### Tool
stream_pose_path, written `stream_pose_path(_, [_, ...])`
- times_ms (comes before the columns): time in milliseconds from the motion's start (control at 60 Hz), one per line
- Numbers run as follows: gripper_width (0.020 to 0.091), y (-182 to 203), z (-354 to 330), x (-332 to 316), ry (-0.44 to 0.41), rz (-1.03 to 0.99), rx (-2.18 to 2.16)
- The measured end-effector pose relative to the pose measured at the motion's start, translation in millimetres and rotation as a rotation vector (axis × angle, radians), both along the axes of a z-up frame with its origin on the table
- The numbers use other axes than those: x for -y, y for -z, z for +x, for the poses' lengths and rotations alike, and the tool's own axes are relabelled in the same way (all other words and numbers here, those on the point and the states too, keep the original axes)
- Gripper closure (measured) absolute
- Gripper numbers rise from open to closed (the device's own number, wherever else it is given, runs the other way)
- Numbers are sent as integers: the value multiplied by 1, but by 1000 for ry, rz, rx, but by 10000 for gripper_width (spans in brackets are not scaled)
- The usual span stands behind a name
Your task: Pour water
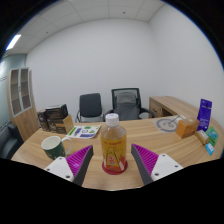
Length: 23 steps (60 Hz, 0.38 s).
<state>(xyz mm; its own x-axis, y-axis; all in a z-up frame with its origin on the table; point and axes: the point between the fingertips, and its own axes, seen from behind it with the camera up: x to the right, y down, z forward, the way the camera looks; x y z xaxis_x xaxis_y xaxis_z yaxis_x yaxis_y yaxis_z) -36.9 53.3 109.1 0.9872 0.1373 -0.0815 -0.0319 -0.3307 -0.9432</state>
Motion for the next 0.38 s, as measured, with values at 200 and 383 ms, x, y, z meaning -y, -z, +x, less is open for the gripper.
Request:
stream_pose_path(200, [261, -48, -10, 89, 45, -45, 37])
stream_pose_path(383, [260, -124, -49, 173, 73, -5, 38])
